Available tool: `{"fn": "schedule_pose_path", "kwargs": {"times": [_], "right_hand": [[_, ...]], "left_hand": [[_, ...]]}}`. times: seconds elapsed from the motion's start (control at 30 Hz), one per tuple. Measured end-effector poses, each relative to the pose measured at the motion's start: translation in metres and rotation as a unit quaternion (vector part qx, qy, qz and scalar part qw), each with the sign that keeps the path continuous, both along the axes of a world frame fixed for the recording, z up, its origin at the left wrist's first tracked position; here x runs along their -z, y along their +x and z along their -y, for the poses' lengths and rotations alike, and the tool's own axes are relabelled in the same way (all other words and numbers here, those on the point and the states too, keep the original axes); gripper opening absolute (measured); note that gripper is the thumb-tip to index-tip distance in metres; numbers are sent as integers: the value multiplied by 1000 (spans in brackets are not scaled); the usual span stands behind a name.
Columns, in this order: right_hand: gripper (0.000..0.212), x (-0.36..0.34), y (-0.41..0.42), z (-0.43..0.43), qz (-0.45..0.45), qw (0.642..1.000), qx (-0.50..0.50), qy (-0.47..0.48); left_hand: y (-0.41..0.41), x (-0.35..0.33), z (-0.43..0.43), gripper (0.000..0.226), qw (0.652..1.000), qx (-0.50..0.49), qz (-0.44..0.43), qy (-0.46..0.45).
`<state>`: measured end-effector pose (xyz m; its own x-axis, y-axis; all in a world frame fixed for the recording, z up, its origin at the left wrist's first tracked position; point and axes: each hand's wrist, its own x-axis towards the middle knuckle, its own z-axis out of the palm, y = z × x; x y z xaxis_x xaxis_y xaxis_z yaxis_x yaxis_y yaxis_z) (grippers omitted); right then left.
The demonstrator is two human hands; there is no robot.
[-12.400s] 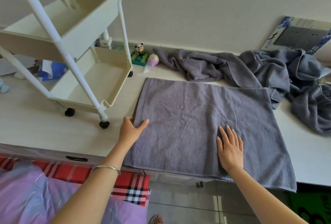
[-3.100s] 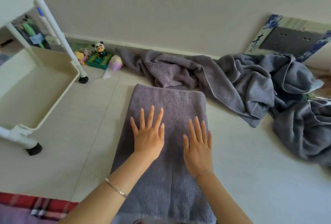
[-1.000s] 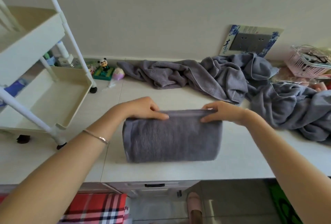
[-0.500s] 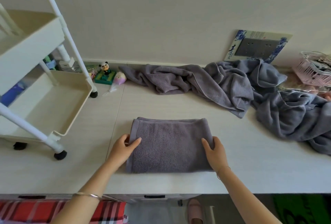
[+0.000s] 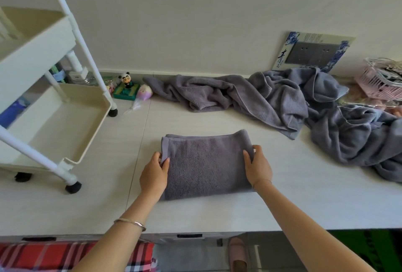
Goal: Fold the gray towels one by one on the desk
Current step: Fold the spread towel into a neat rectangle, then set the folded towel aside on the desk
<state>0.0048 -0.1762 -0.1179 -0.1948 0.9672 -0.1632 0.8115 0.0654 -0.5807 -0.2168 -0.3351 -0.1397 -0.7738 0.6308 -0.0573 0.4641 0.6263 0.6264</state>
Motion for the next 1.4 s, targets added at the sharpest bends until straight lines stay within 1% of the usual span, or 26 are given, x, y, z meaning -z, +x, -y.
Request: {"fn": "schedule_pose_path", "kwargs": {"times": [0.03, 0.07, 0.1, 0.13, 0.17, 0.2, 0.23, 0.3, 0.37, 0.47, 0.57, 0.67, 0.73, 0.77, 0.8, 0.87, 0.9, 0.93, 0.97, 1.03, 1.1, 1.13, 1.2, 1.27, 1.33, 1.4], "right_hand": [[39, -3, -2, 0, 9, 999, -11, 48], [41, -4, -5, 2, 9, 993, -32, 112], [43, -6, -11, 5, 7, 983, -67, 172], [46, -6, -18, 9, 10, 972, -114, 207], [50, -4, -26, 15, 22, 962, -164, 217], [55, -1, -33, 23, 36, 955, -213, 205], [60, 5, -39, 29, 55, 948, -258, 181], [67, 17, -45, 36, 100, 933, -317, 136], [66, 25, -45, 29, 128, 922, -343, 127], [60, 27, -31, 9, 147, 905, -374, 140], [67, 31, 2, -14, 170, 914, -337, 152], [79, 30, 24, -35, 177, 929, -306, 110], [75, 22, 25, -35, 191, 927, -310, 88], [71, 17, 24, -30, 184, 934, -299, 70], [70, 14, 24, -25, 157, 948, -272, 50], [75, 0, 26, -17, 38, 984, -172, -3], [77, -6, 27, -17, -26, 992, -112, -52], [77, -11, 29, -18, -73, 989, -66, -106], [76, -14, 30, -20, -88, 983, -44, -155], [71, -14, 33, -24, -64, 972, -49, -220], [73, -11, 34, -27, -57, 961, -46, -268], [75, -10, 34, -27, -69, 953, -38, -291], [75, -13, 33, -27, -103, 938, -17, -331], [73, -19, 33, -26, -137, 919, 1, -371], [72, -29, 32, -23, -166, 899, -13, -404], [68, -42, 33, -19, -204, 879, -33, -429]], "left_hand": [[3, -4, -4, 25, 999, 2, -46, -5], [7, -9, -10, 35, 994, 19, -107, -1], [13, -12, -18, 44, 983, 52, -173, 14], [21, -16, -26, 48, 969, 94, -227, 30], [31, -17, -34, 49, 957, 140, -252, 34], [41, -16, -40, 49, 950, 183, -252, 21], [51, -11, -44, 51, 948, 217, -232, -5], [63, 3, -44, 55, 948, 248, -185, -72], [60, 16, -42, 59, 949, 242, -176, -104], [52, 22, -41, 64, 956, 206, -178, -111], [52, 23, -41, 75, 961, 172, -171, -135], [49, 18, -46, 94, 962, 156, -138, -176], [47, 11, -45, 105, 960, 160, -116, -197], [45, 8, -40, 110, 961, 159, -102, -200], [44, 7, -33, 117, 964, 154, -88, -196], [37, -1, -18, 125, 976, 125, -54, -172], [33, -5, -13, 126, 983, 105, -24, -152], [28, -10, -9, 127, 988, 83, 11, -134], [25, -15, -6, 128, 989, 62, 45, -125], [20, -23, -1, 130, 986, 18, 114, -124], [16, -25, 2, 127, 972, -16, 198, -125], [14, -24, 2, 121, 966, -25, 228, -121], [9, -27, 3, 102, 956, -36, 272, -108], [4, -31, 4, 76, 944, -39, 316, -88], [1, -39, 6, 51, 925, -16, 376, -56], [-2, -48, 9, 45, 913, 3, 407, -21]]}}
